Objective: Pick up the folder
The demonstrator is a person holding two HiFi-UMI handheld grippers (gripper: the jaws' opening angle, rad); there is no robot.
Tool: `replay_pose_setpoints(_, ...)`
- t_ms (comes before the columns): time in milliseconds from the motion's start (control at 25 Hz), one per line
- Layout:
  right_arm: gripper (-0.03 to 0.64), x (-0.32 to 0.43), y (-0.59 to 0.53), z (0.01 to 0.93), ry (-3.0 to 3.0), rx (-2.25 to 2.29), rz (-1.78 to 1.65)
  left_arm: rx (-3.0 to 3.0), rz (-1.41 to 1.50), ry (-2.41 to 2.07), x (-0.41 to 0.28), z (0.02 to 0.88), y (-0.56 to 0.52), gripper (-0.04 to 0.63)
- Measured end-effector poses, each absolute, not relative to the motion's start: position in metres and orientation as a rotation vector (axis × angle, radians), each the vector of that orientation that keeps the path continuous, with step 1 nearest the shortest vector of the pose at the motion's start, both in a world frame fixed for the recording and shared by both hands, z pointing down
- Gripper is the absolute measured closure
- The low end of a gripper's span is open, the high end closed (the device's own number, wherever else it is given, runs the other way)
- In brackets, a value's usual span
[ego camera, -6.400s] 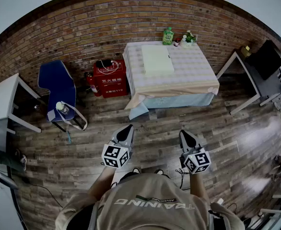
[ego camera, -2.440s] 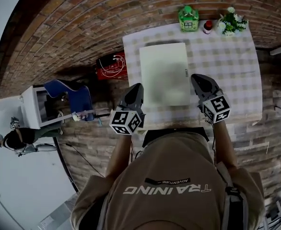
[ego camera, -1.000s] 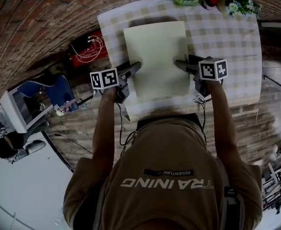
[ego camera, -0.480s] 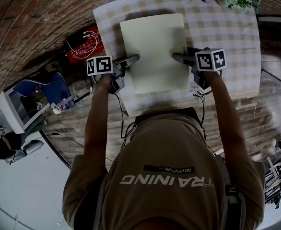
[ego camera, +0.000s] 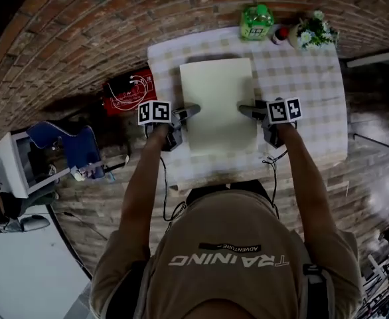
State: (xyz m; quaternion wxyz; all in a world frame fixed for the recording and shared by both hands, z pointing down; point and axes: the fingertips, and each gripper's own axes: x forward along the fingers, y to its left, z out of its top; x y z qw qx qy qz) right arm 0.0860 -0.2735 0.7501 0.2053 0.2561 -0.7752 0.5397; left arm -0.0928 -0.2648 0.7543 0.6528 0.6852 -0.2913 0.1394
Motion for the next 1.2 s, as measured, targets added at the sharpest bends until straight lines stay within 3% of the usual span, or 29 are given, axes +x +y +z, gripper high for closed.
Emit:
replay_pose_setpoints(480, 0.325, 0.086, -0.257, 0.680, -2.296, 0.707, 1.382, 1.722, 0.227, -0.705, -0.098, 0.681, -0.244, 0.301)
replay_pose_setpoints(1200, 0.325, 0.087, -0.270, 0.479, -2.720, 0.800, 0.779, 2.108, 0.023, -0.849, -0.094, 0.495, -0.250, 0.299)
